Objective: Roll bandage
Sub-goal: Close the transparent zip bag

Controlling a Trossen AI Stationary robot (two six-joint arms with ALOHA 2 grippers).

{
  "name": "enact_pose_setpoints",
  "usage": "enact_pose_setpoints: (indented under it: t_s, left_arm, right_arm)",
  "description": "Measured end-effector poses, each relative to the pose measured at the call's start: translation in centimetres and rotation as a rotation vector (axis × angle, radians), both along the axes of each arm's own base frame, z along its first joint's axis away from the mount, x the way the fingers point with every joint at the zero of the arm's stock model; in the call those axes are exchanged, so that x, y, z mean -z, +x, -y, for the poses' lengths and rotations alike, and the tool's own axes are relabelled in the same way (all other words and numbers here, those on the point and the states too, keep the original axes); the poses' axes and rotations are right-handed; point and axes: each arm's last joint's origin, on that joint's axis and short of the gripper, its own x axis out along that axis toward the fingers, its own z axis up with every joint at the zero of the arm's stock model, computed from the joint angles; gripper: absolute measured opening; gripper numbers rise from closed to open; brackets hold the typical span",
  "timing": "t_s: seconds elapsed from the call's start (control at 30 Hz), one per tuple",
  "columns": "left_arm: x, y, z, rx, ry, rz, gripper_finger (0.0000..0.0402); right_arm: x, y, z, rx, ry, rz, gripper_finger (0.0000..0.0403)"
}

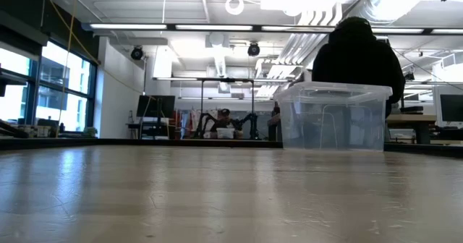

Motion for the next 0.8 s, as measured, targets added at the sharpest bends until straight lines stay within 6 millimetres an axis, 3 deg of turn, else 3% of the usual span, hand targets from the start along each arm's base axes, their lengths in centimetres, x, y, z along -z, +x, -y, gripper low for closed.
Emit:
enact_pose_setpoints:
  t_s: [0.33, 0.67, 0.8]
  left_arm:
    - [-0.7, 0.3, 0.0, 0.01, -0.067, 0.089, 0.0109]
    - [0.1, 1.5, 0.2, 0.049, -0.117, 0.062, 0.0105]
    - [0.2, 1.6, 0.2, 0.049, -0.093, 0.066, 0.007]
  right_arm:
    - [0.1, 0.0, 0.0, 0.002, 0.0, -0.006, 0.0]
    - [0.1, 0.0, 0.0, 0.002, 0.0, -0.006, 0.0]
    - [0.1, 0.0, 0.0, 0.002, 0.0, -0.006, 0.0]
